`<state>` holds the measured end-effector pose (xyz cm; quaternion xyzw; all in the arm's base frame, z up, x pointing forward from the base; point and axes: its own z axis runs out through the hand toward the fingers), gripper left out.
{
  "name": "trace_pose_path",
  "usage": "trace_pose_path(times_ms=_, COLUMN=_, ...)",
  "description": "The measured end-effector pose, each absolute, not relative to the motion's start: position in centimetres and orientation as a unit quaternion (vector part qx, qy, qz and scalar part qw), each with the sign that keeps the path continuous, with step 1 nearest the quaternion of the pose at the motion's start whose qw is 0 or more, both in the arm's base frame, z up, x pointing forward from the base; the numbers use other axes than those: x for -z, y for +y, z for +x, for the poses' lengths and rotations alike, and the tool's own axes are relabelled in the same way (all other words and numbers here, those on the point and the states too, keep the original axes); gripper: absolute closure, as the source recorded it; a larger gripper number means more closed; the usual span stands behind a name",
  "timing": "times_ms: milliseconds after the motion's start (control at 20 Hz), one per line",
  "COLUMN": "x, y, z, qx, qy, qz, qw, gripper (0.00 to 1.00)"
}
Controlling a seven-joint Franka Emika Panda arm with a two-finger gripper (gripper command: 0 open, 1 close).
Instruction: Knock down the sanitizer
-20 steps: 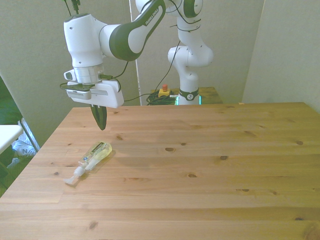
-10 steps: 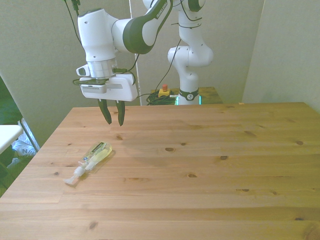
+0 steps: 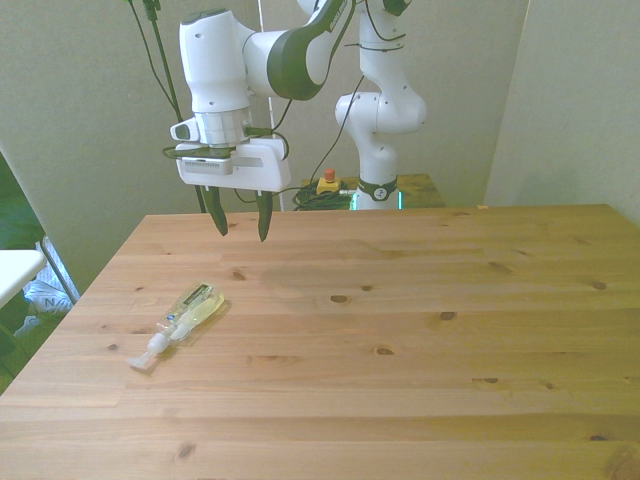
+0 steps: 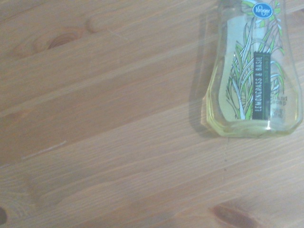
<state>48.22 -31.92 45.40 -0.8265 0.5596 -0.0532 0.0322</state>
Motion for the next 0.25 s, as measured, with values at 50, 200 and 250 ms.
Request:
trace_pose_path(times_ms=50, x=-45.5, y=-31.5, z=47.9, qx=0.054, qy=0.558, qz=-0.827, qw=0.033, gripper=0.00)
trace_pose_path(times_ms=200, x=-45.7, y=-30.2, z=47.0, qx=0.056, qy=0.554, qz=-0.830, qw=0.035, gripper=0.00)
trace_pose_path(times_ms=250, x=-45.6, y=-29.7, z=46.6, qx=0.058, qy=0.551, qz=-0.832, qw=0.034, gripper=0.00)
